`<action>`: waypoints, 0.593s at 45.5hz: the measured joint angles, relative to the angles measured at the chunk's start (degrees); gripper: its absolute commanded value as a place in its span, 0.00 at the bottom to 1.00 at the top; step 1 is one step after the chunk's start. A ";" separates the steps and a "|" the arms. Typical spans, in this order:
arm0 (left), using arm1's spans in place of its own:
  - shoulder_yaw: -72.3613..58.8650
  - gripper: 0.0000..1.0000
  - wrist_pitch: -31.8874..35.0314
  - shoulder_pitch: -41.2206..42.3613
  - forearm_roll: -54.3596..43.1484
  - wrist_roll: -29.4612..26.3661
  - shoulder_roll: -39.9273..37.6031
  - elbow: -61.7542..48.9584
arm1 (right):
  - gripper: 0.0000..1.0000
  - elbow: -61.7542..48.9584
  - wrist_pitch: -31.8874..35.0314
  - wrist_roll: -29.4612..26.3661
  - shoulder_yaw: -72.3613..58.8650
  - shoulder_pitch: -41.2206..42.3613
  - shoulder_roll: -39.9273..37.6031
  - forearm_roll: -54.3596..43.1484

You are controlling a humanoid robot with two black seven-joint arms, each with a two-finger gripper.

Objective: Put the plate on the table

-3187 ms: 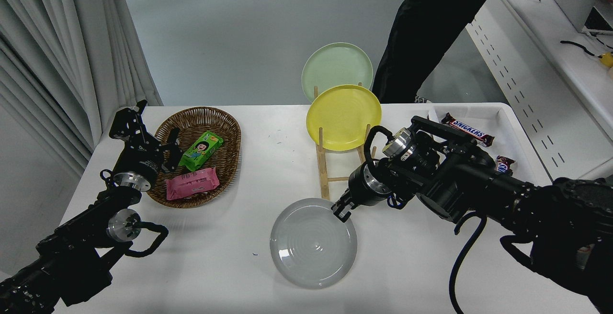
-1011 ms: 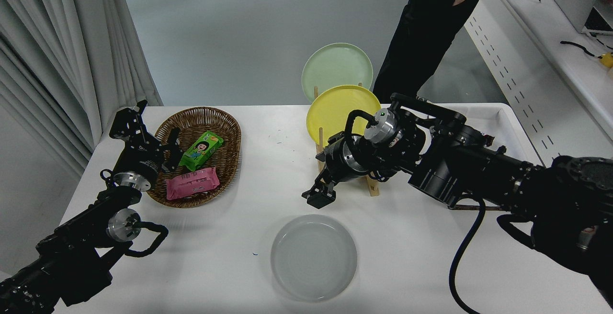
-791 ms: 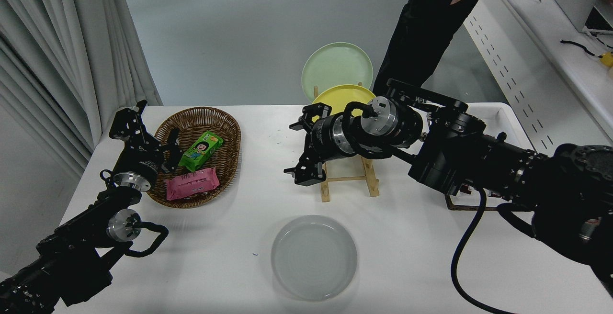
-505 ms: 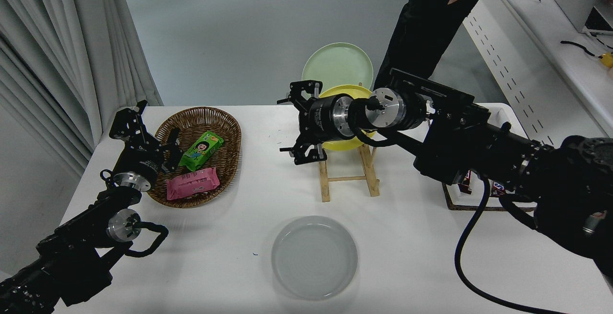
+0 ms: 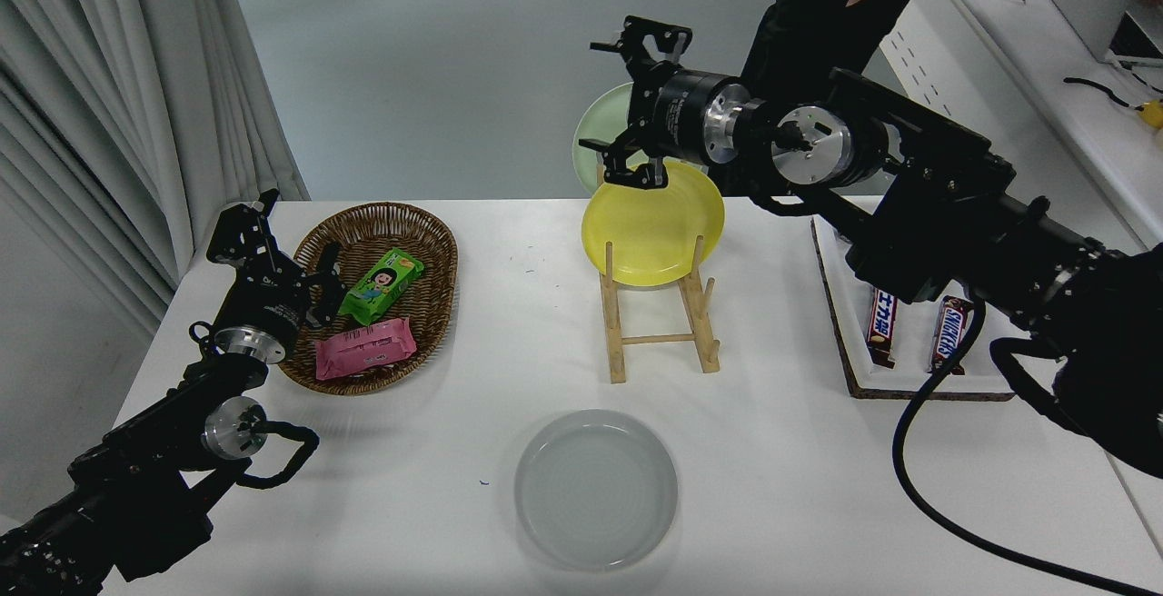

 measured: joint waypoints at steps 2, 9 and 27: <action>0.00 1.00 0.00 0.00 0.00 0.00 0.00 0.00 | 0.99 -0.44 0.27 0.54 1.96 -0.74 -0.17 -0.09; 0.00 1.00 0.00 0.00 0.00 0.00 0.00 0.00 | 0.99 -1.61 0.98 1.96 8.90 -4.38 -1.41 -0.38; 0.00 1.00 0.00 0.01 0.00 0.00 -0.02 0.00 | 0.99 -3.43 3.00 12.93 19.92 -15.57 -3.66 -1.52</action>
